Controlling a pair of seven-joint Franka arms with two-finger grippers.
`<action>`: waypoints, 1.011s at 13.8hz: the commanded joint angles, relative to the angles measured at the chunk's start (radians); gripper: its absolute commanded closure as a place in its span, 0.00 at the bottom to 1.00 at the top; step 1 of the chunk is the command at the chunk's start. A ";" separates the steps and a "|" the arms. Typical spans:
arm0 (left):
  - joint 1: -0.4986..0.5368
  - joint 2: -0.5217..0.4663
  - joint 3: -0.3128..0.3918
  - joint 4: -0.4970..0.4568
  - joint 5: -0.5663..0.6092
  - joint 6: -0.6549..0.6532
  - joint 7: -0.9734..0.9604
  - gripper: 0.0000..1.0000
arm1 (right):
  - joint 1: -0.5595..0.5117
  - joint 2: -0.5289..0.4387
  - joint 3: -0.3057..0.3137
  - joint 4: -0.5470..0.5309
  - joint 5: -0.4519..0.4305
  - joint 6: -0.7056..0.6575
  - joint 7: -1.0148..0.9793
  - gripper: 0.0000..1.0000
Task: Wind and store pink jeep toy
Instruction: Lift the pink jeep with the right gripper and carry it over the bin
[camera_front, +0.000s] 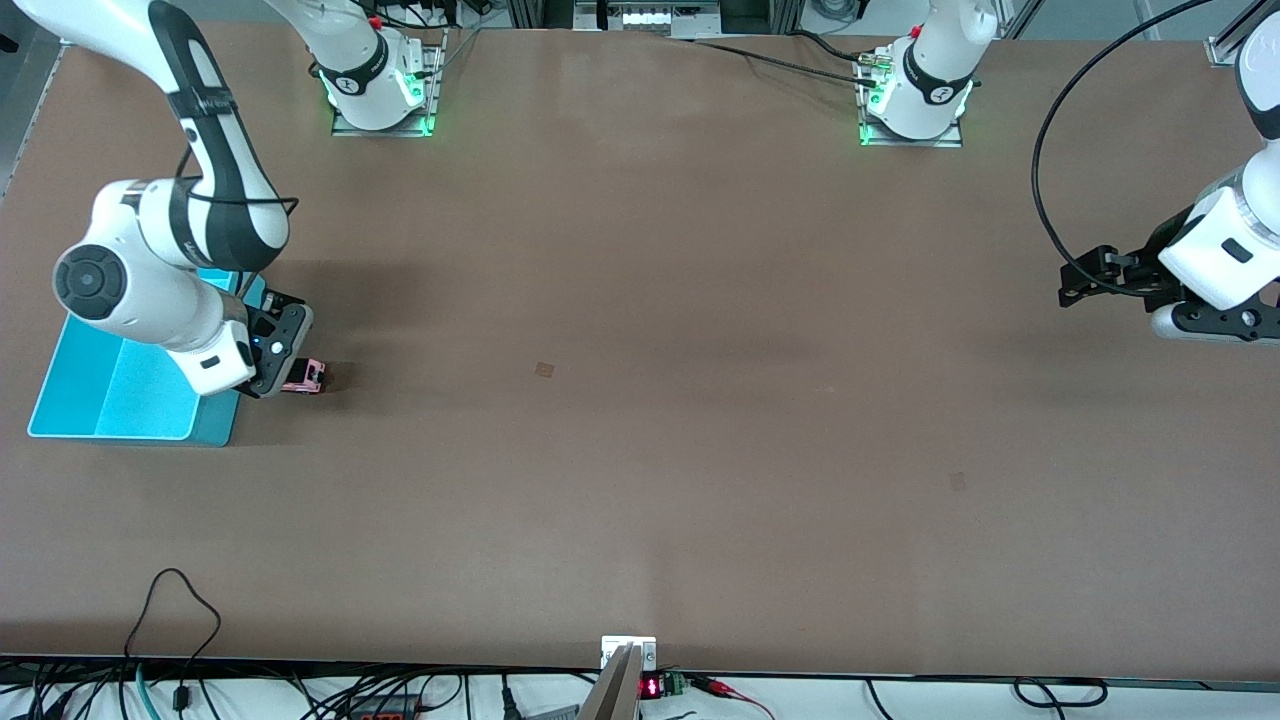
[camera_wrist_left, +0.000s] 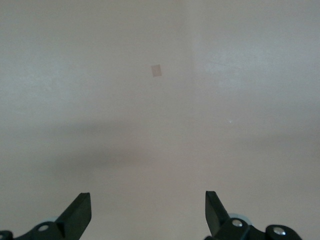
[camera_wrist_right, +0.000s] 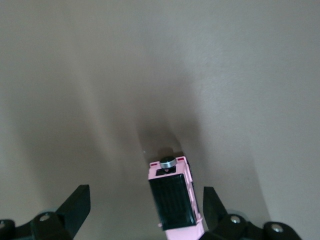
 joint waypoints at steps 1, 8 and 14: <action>0.001 -0.035 -0.016 -0.029 0.019 -0.005 0.001 0.00 | -0.062 0.043 0.010 -0.039 0.000 0.107 -0.151 0.00; -0.002 -0.036 -0.061 -0.009 0.036 0.002 -0.047 0.00 | -0.109 0.101 0.011 -0.092 0.001 0.254 -0.224 0.00; 0.000 -0.038 -0.113 -0.008 0.036 -0.026 -0.117 0.00 | -0.119 0.106 0.013 -0.090 0.001 0.267 -0.259 0.63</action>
